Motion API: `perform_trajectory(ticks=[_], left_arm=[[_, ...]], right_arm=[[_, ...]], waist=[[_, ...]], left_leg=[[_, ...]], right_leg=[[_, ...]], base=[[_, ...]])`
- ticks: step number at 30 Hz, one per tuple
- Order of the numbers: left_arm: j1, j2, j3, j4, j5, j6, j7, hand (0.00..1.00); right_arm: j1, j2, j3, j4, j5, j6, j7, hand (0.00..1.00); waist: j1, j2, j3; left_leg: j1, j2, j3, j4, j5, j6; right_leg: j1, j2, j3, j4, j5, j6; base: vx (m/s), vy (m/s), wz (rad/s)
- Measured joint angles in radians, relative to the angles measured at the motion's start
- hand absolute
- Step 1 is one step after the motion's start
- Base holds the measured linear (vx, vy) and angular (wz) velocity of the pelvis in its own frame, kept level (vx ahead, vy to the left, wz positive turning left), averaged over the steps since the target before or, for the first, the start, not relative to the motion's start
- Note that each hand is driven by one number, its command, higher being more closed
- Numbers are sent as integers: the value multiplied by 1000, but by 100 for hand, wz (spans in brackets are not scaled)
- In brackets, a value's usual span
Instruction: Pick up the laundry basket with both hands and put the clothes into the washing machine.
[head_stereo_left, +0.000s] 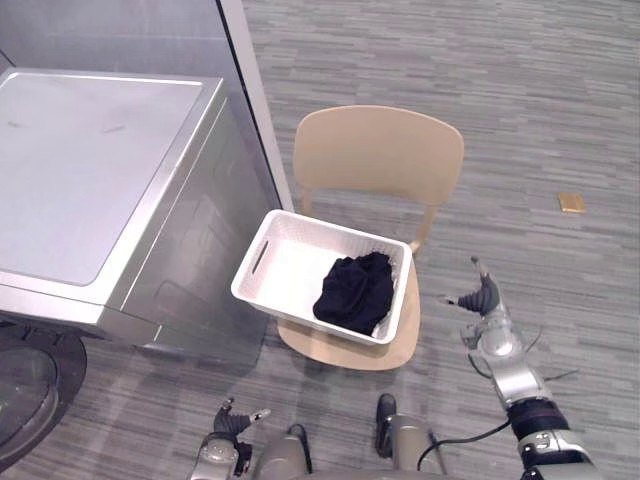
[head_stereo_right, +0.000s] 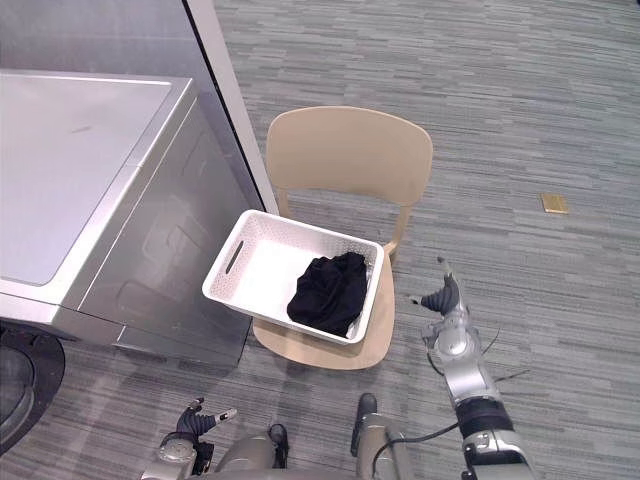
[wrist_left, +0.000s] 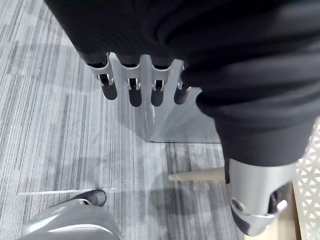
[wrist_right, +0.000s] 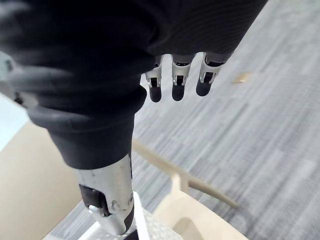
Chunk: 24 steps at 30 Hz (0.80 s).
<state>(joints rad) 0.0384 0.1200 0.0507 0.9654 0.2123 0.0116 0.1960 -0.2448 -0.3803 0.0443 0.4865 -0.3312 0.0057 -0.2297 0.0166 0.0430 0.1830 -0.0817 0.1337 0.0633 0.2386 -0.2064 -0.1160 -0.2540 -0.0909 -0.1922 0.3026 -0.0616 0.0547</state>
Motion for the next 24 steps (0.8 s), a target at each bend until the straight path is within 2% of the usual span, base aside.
perform_trajectory(ticks=[3,6,7,10,12,16,17,19,21,24], left_arm=[[8,5,0,0,0,0,0,0],[10,11,0,-3,0,-1,0,0],[10,14,0,-2,0,0,1,0],[12,14,0,-2,0,-1,1,0],[3,15,-1,-5,0,-10,2,0],[-30,29,-1,-6,-3,-21,6,0],[-59,36,-2,-7,-5,-24,8,0],[-87,49,-5,-13,-7,-32,15,0],[-127,54,-11,-15,-19,-37,25,0],[-156,53,-23,-49,-35,-45,27,0]], right_arm=[[-17,-30,61,0,-26,-3,24,0],[-69,-55,198,33,-64,-34,64,0],[-115,-60,270,83,-93,-48,92,0],[-175,-61,339,139,-117,-57,106,0],[-258,-74,402,185,-154,-67,107,0],[-401,-121,498,299,-197,-72,118,0],[-440,-138,520,355,-221,-68,121,0],[-488,-151,542,413,-235,-59,125,0],[-546,-174,557,464,-251,-44,124,0],[-602,-211,566,508,-259,-31,113,0]], waist=[[8,1,-1],[29,-2,-1],[42,-1,0],[71,-1,3],[82,-1,30],[109,23,96],[109,30,119],[111,32,156],[111,46,206],[111,58,216]], left_leg=[[4,-1,-28,-17,12,-3],[-34,-23,-67,-30,52,-2],[-66,-32,-96,-31,75,-13],[-98,-33,-118,-31,91,-11],[-140,-46,-145,-31,120,-13],[-206,-51,-173,-32,128,-2],[-239,-60,-184,-36,139,12],[-267,-69,-196,-62,168,14],[-295,-81,-197,-101,204,15],[-348,-86,-195,-165,268,11]], right_leg=[[34,-2,-31,-32,2,-4],[39,-25,-83,-67,12,-11],[38,-35,-116,-81,19,-13],[21,-37,-139,-83,30,-27],[-3,-49,-158,-82,37,-31],[-67,-55,-176,-52,47,-43],[-100,-68,-192,-28,46,-44],[-144,-87,-196,0,44,-45],[-193,-106,-195,18,44,-45],[-282,-123,-195,40,56,-40]], base=[[32,-15,43],[-4,10,64],[-36,-9,59],[-69,-22,39],[-140,-29,45],[-198,1,26],[-238,26,41],[-252,19,33],[-226,19,16],[-159,-6,14]])
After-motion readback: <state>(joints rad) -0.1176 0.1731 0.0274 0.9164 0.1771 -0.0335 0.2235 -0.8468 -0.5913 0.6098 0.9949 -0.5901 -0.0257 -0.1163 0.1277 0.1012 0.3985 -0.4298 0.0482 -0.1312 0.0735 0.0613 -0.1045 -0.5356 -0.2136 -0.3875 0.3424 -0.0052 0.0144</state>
